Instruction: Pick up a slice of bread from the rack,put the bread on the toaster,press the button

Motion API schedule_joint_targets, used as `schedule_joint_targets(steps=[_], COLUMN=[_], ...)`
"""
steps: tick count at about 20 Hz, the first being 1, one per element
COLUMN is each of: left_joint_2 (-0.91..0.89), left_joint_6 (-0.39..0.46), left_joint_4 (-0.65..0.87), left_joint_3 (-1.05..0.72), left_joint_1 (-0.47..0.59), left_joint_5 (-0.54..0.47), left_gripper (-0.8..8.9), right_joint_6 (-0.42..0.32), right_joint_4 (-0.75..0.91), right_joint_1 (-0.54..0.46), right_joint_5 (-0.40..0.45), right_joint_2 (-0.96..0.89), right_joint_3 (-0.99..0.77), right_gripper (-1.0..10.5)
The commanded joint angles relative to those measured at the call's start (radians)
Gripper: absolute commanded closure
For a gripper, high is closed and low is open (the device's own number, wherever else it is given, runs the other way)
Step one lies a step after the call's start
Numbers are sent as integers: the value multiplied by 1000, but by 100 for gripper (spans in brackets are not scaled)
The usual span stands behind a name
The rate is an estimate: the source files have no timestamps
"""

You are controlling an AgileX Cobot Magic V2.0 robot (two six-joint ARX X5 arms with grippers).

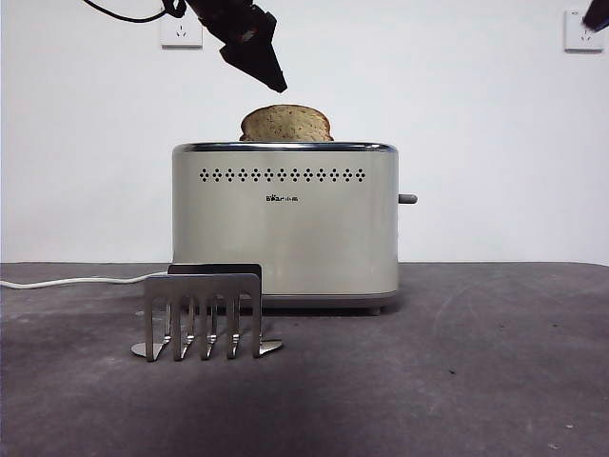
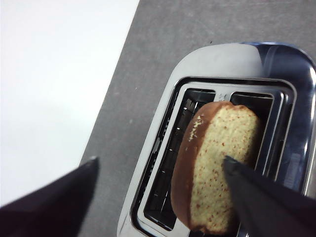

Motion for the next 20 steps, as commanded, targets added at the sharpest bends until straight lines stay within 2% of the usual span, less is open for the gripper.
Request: schedule_joint_targets(steps=[1,4,6,8,10,12,15,20], left_joint_2=[-23,-79,-137,-202,-270,-335,-422,-499], left_joint_6=[-85,-165,-248,-356,-427,-471,-531,-557], left_joint_4=[18,16,-1,-45,-113,-192,-301,-391], left_joint_3=[-10,-10,-10,-10,-10,-10,-10,-10], left_joint_1=[-2,-2,-2,-2,-3,-4,-4,-4], left_joint_5=[0,0,1,5,8,30,120,133], left_gripper=[303,303,303,305,306,306,306,306], right_joint_6=[-6,34,77,145,222,279,341,389], right_joint_4=[92,264,399,550,692,816,950,1057], right_joint_1=[2,2,2,1,0,0,-6,-19], right_joint_5=[-2,-2,-7,-84,-134,-133,-159,-159], right_joint_2=[40,126,194,271,357,444,573,740], right_joint_3=[3,3,3,3,3,3,5,49], right_gripper=[958,958,958,959,959,959,959,959])
